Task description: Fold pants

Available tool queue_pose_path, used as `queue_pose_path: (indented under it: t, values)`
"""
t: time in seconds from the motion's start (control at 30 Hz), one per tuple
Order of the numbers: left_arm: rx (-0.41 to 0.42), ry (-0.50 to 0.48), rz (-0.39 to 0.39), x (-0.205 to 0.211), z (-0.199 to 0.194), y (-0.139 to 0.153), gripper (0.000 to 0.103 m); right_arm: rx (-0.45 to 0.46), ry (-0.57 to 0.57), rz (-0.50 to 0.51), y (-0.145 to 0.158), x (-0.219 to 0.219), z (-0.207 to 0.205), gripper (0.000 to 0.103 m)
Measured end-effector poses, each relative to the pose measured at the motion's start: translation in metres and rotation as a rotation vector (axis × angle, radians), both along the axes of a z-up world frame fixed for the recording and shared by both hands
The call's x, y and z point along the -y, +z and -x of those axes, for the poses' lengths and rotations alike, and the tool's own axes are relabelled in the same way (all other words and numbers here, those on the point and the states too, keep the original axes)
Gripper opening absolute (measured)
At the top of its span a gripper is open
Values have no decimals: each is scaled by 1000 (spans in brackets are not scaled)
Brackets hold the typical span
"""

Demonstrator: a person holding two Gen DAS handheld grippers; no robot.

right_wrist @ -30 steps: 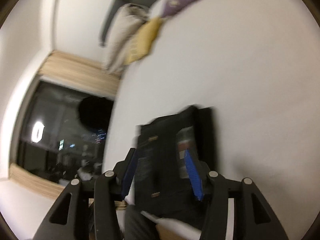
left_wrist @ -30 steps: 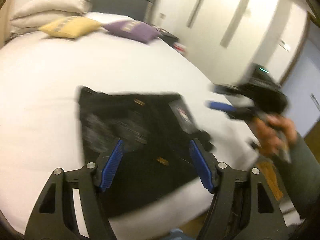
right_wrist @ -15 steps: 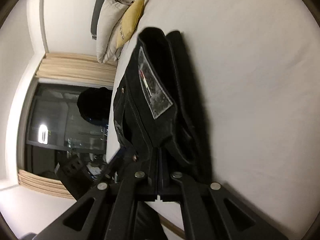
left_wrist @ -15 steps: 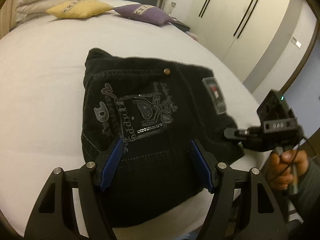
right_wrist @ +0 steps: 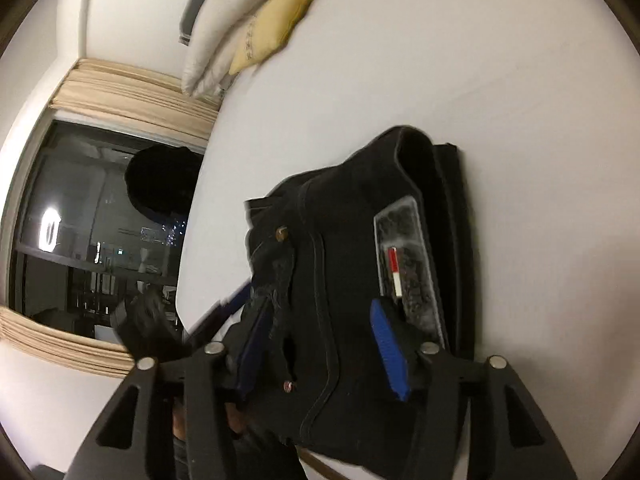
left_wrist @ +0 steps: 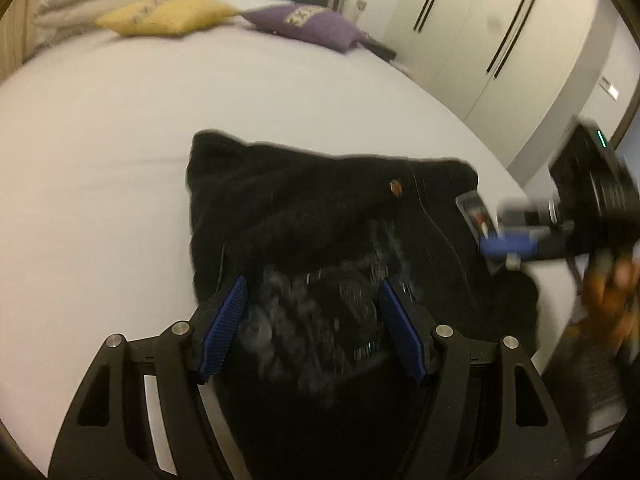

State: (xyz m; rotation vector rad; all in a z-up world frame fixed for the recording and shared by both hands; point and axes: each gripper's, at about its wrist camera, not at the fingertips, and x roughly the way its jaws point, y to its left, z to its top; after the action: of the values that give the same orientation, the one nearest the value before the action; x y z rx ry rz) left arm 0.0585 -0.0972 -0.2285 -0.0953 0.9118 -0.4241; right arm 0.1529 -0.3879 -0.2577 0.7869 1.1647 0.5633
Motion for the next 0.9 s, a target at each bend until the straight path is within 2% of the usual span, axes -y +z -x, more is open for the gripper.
queue_pose_path:
  t: [0.07,0.13,0.2,0.27,0.37,0.47,0.5,0.53,0.57,0.6,0.67,0.7,0.77,0.83,0.9]
  values:
    - [16,67,7,-7,20,10,67,69,35,23,22,-10,-8,54]
    - [72,51,39,-6,47,26,67,130,91,-19,46,-27,-21,54]
    - [107,2,-15,4,61,29,67,179,178,-36,65,-58,-43,54]
    - [106,-33,-76,16,65,20,67,192,283,-29,77,-101,-66,54]
    - [90,-23,-71,15,63,5,67,130,434,-44,65,-160,-90,54]
    - [110,-49,-121,18,64,-6,67,7,486,56,16,-202,-116,53]
    - [116,-49,-132,24,62,-11,67,-35,460,77,-6,-208,-131,41]
    - [116,-42,-122,23,62,-14,67,-54,432,65,-18,-209,-140,16]
    - [116,-35,-105,21,63,-15,67,-70,376,63,-29,-203,-150,7]
    - [122,-33,-99,20,64,-16,67,-80,287,99,-35,-192,-161,5]
    - [129,-37,-110,20,66,-15,67,-77,145,153,-34,-171,-173,13]
    - [132,-38,-110,20,67,-15,67,-71,122,158,-28,-165,-172,24]
    - [134,-35,-100,18,68,-15,67,-21,150,51,-5,-159,-160,31]
    - [138,-33,-95,16,69,-14,67,59,200,-52,23,-153,-129,48]
    - [137,-32,-90,15,68,-13,67,116,234,-132,37,-140,-85,54]
